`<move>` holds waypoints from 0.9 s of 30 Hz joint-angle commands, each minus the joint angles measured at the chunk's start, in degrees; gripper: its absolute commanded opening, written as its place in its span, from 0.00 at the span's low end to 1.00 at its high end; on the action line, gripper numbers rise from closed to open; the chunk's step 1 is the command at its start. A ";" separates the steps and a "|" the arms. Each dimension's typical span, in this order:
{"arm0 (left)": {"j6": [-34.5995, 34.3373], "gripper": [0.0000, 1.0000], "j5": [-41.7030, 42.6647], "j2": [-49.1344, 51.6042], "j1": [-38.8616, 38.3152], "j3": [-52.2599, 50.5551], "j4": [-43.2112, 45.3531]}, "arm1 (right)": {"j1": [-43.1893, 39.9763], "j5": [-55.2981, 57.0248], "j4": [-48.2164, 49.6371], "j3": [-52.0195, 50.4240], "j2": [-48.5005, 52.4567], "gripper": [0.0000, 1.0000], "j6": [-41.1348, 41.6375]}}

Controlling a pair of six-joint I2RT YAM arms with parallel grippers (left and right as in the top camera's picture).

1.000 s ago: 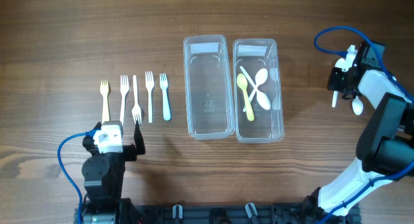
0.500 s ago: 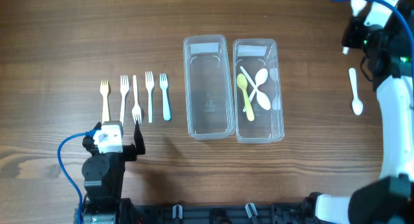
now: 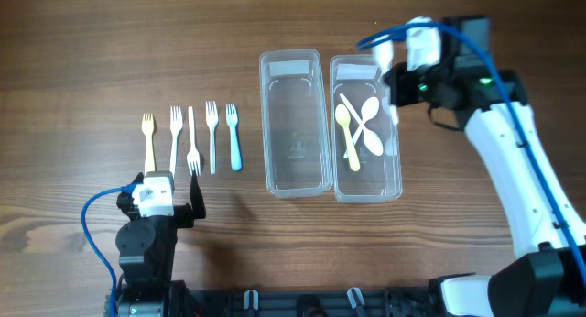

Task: Pack container
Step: 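Place the white spoon into the right container and release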

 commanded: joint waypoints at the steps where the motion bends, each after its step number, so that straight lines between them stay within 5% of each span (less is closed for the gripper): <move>1: 0.87 1.00 0.90 -0.02 -0.33 -0.55 0.11 | 2.93 5.84 -0.94 -0.13 0.20 0.04 0.50; 8: 0.87 1.00 0.90 -0.02 -0.33 -0.55 0.09 | 3.43 5.95 -2.47 -0.26 1.36 0.04 3.43; 10: 0.85 1.00 0.90 -0.02 -0.33 -0.52 0.09 | 3.48 5.03 -2.38 -0.74 2.10 0.14 3.41; 12: 0.87 1.00 0.90 -0.02 -0.33 -0.55 0.09 | 3.48 4.17 -2.64 -0.90 3.13 0.46 3.37; 13: 0.87 1.00 0.90 -0.02 -0.33 -0.55 0.09 | 3.48 3.87 -2.91 -0.90 3.65 0.50 3.43; 19: 0.87 1.00 0.90 -0.02 -0.33 -0.55 0.09 | 3.48 3.98 -1.81 -0.87 4.61 0.54 3.67; 27: 0.87 1.00 0.90 -0.02 -0.33 -0.52 0.09 | 0.83 19.78 1.57 -0.24 4.61 0.54 3.23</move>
